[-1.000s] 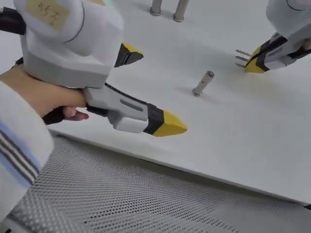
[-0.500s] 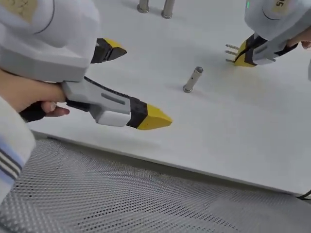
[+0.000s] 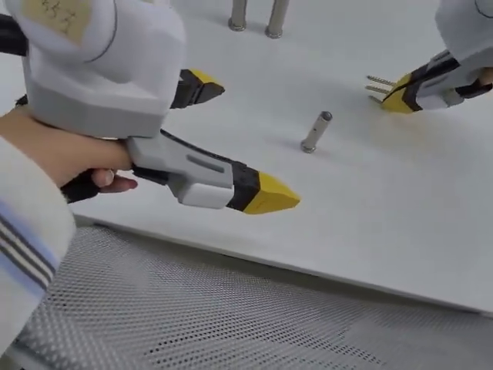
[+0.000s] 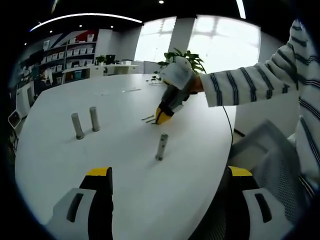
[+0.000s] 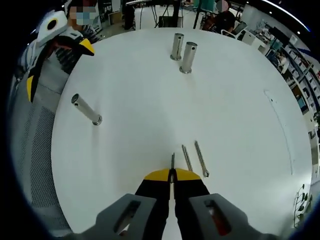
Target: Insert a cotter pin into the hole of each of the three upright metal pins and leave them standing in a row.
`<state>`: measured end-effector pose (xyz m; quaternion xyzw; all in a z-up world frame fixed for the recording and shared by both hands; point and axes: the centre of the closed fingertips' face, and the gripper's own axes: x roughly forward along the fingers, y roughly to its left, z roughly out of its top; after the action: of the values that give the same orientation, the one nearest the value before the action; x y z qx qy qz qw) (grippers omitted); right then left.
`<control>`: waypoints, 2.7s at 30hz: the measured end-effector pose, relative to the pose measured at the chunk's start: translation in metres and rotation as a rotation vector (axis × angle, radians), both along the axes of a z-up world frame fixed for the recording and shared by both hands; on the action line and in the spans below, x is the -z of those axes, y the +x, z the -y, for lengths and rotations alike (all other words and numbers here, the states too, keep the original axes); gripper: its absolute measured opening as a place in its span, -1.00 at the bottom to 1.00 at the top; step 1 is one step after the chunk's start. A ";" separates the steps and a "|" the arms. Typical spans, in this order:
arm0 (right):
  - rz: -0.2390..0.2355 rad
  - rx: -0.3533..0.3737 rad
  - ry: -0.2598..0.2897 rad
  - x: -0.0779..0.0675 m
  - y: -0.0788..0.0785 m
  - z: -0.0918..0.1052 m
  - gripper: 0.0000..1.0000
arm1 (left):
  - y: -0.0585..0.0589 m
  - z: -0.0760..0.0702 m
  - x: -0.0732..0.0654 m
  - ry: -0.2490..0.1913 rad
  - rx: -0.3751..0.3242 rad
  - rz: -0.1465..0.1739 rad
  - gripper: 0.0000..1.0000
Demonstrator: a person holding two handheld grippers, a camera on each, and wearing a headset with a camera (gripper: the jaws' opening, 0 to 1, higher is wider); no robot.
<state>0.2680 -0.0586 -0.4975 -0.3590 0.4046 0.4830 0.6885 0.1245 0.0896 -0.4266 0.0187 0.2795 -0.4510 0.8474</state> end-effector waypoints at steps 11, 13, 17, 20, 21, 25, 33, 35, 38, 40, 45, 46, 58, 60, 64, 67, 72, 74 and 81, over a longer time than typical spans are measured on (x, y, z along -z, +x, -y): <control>0.132 -0.020 0.007 -0.033 -0.019 0.002 -1.00 | 0.002 0.018 -0.021 -0.164 -0.031 -0.034 0.55; 0.177 -0.040 0.002 -0.041 -0.027 0.000 -1.00 | 0.001 0.022 -0.019 -0.178 -0.035 -0.049 0.48; 0.235 -0.084 0.027 -0.058 -0.041 -0.010 -1.00 | -0.001 0.028 -0.020 -0.152 -0.016 -0.043 0.45; 0.286 -0.112 0.055 -0.074 -0.053 -0.019 -1.00 | -0.001 0.033 -0.025 -0.186 -0.011 -0.071 0.36; 0.299 -0.115 0.067 -0.079 -0.055 -0.022 -1.00 | -0.001 0.035 -0.027 -0.203 -0.018 -0.089 0.35; 0.335 -0.135 0.102 -0.093 -0.068 -0.031 -1.00 | 0.003 0.040 -0.036 -0.244 -0.019 -0.096 0.22; 0.400 -0.210 0.095 -0.102 -0.096 -0.045 -1.00 | 0.016 0.053 -0.049 -0.319 -0.007 -0.109 -0.04; 0.411 -0.221 0.096 -0.106 -0.106 -0.051 -1.00 | 0.016 0.057 -0.051 -0.322 0.008 -0.107 -0.15; 0.417 -0.239 0.126 -0.110 -0.117 -0.062 -1.00 | 0.013 0.063 -0.054 -0.349 0.021 -0.123 -0.28; 0.426 -0.253 0.136 -0.113 -0.125 -0.068 -1.00 | 0.010 0.067 -0.056 -0.366 0.034 -0.136 -0.41; 0.435 -0.277 0.162 -0.118 -0.141 -0.081 -1.00 | 0.004 0.071 -0.058 -0.395 0.052 -0.156 -0.66; 0.432 -0.273 0.175 -0.120 -0.143 -0.084 -1.00 | 0.003 0.072 -0.058 -0.398 0.053 -0.160 -0.68; 0.447 -0.289 0.172 -0.123 -0.147 -0.086 -1.00 | -0.005 0.071 -0.059 -0.419 0.067 -0.200 -1.00; 0.448 -0.287 0.173 -0.124 -0.148 -0.086 -1.00 | -0.006 0.070 -0.058 -0.422 0.064 -0.212 -1.00; 0.453 -0.290 0.169 -0.124 -0.149 -0.086 -1.00 | -0.007 0.069 -0.058 -0.445 0.048 -0.255 -1.00; 0.456 -0.293 0.170 -0.125 -0.150 -0.086 -1.00 | -0.008 0.069 -0.058 -0.448 0.041 -0.271 -1.00; 0.416 -0.276 0.188 -0.124 -0.152 -0.085 -1.00 | -0.011 0.070 -0.057 -0.435 0.048 -0.272 -1.00; 0.423 -0.283 0.188 -0.123 -0.152 -0.085 -1.00 | -0.011 0.070 -0.057 -0.431 0.049 -0.265 -1.00; 0.425 -0.234 0.239 -0.123 -0.149 -0.083 -0.94 | -0.014 0.069 -0.059 -0.412 0.072 -0.237 -1.00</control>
<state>0.1190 0.0247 -0.3742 -0.4127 0.1469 0.5175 0.7351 0.1101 0.0204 -0.3675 -0.1976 0.2782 -0.5276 0.7779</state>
